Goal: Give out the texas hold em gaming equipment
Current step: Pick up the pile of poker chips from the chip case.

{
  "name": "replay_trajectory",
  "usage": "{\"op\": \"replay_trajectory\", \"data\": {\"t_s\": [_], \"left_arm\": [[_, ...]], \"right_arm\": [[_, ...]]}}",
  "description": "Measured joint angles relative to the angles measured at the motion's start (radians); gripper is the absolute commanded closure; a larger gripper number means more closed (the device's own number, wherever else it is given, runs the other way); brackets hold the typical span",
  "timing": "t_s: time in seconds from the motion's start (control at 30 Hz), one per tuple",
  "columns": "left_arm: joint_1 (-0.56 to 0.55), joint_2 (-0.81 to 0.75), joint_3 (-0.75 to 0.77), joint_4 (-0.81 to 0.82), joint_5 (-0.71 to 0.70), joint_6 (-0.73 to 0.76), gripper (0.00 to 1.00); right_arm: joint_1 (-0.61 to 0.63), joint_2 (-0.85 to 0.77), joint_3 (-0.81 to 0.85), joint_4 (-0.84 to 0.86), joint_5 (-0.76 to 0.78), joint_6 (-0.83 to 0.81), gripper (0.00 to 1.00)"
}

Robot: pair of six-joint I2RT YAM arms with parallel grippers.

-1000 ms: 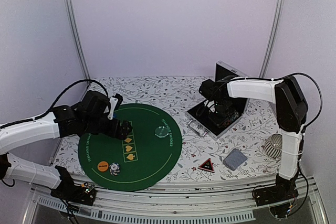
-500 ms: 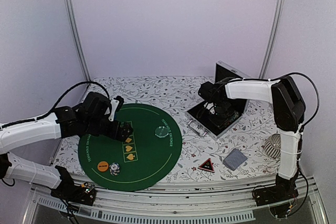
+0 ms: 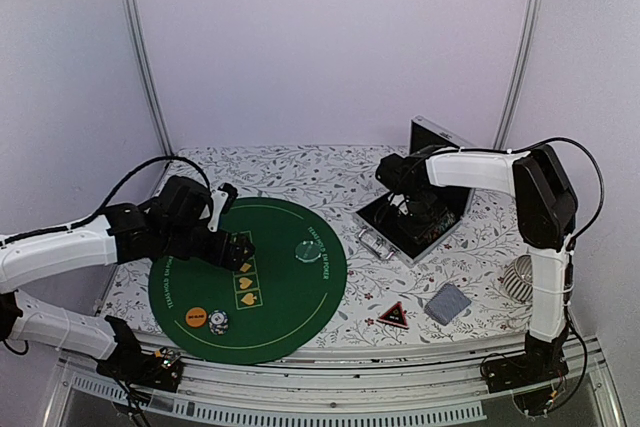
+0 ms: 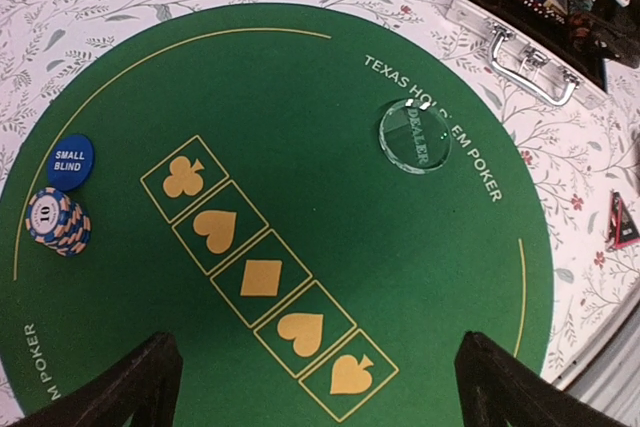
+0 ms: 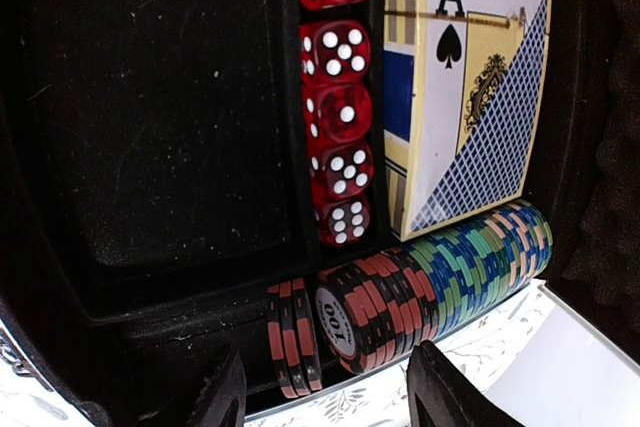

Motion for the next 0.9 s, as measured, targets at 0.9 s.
{"op": "replay_trajectory", "data": {"t_s": [0.9], "left_arm": [[0.000,0.004,-0.018,0.012,0.002,0.008,0.02]], "right_arm": [[0.013,0.002,-0.020,0.019,-0.013,0.014,0.53]]}}
